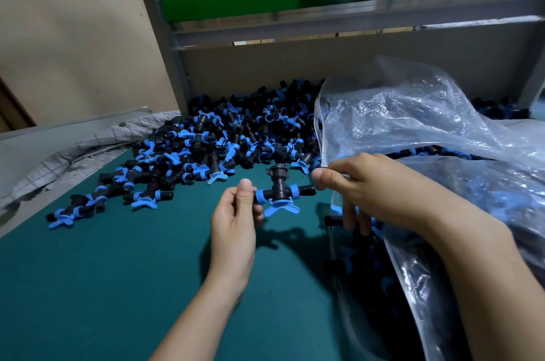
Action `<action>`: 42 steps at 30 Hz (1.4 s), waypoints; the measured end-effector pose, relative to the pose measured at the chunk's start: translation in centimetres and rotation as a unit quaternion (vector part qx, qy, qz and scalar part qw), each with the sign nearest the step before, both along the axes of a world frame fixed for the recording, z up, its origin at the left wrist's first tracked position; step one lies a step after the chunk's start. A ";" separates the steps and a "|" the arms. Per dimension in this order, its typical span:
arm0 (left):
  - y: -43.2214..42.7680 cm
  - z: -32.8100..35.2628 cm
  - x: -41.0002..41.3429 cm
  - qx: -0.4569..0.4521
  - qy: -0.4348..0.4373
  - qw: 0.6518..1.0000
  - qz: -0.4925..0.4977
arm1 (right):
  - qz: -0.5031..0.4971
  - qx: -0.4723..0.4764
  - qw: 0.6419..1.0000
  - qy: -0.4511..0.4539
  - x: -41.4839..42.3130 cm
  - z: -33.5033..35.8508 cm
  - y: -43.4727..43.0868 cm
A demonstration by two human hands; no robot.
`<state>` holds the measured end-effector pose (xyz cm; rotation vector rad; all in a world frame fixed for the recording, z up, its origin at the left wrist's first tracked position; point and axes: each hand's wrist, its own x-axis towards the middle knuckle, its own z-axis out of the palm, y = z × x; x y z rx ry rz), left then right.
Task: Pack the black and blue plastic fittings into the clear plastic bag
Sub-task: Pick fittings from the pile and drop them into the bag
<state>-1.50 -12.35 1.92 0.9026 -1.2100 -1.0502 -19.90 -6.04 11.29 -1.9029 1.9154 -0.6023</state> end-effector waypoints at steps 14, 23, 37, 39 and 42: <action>2.5 -0.4 -1.7 0.015 -0.076 0.980 -0.182 | -0.041 -0.104 0.993 -0.042 0.8 2.3 1.0; 5.5 -1.2 -7.1 0.021 -0.074 0.978 -0.194 | -0.039 -0.111 0.992 -0.051 1.2 2.4 1.0; 6.2 -1.1 -6.9 -0.220 -0.321 0.917 -0.089 | -0.038 -0.109 0.993 -0.036 1.3 2.2 0.9; 6.3 -1.0 -6.6 -0.256 -0.338 0.898 -0.113 | -0.039 -0.107 0.993 -0.030 1.2 2.1 0.9; 6.3 -1.1 -6.2 -0.298 -0.367 0.873 -0.116 | -0.040 -0.102 0.994 -0.017 1.1 1.9 0.8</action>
